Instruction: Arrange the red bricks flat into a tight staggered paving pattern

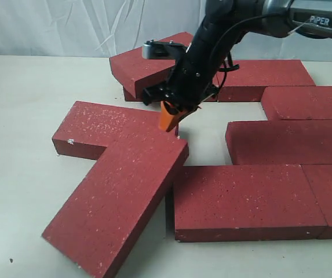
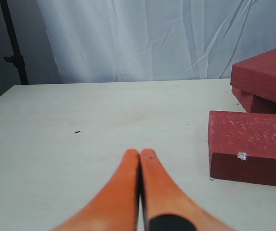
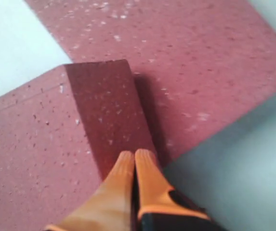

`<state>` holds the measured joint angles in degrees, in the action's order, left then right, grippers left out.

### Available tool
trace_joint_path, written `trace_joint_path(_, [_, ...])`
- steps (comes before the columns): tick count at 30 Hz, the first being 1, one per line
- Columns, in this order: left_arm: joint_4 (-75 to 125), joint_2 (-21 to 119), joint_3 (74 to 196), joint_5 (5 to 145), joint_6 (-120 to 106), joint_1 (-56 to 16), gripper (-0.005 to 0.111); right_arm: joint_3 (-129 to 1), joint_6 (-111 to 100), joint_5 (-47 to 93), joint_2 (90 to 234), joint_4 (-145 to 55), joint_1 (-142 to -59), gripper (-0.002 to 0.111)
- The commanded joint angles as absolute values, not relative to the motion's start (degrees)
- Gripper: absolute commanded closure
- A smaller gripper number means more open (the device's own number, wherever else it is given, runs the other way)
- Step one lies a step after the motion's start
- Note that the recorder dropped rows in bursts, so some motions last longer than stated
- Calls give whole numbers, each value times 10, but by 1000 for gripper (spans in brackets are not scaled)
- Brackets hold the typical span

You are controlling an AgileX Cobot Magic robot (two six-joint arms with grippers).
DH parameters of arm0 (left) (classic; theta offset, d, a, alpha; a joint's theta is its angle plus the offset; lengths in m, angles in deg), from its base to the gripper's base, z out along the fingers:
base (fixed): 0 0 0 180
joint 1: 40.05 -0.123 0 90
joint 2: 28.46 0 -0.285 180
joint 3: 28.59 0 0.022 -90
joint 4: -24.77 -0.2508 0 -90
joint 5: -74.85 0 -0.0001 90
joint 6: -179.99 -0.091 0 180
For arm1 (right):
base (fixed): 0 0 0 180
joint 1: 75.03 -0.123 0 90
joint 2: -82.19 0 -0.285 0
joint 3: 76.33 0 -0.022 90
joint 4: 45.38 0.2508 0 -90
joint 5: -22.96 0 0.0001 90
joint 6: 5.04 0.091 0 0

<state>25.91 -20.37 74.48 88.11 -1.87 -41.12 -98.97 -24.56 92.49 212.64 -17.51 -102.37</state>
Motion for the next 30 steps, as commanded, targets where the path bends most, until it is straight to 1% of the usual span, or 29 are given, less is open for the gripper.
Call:
trace_joint_path(1, [260,-207,742,881,-15,-411,107,-994,-249,929,2120,-164,-1070,109])
trace_joint_path(6, [260,-207,742,881,-15,-411,107,-994,-245,923,2119,-154,-1098,109])
trace_joint_path(10, [260,-207,742,881,-15,-411,107,-994,-245,927,2115,-117,-1099,109])
trace_joint_path(18, [260,-207,742,881,-15,-411,107,-994,-257,929,2075,-116,-1099,109])
trace_joint_path(22, [260,-207,742,881,-15,-411,107,-989,-269,929,2061,-122,-1112,109])
trace_joint_path(30, [260,-207,742,881,-15,-411,107,-924,-284,929,2058,-128,-1212,109])
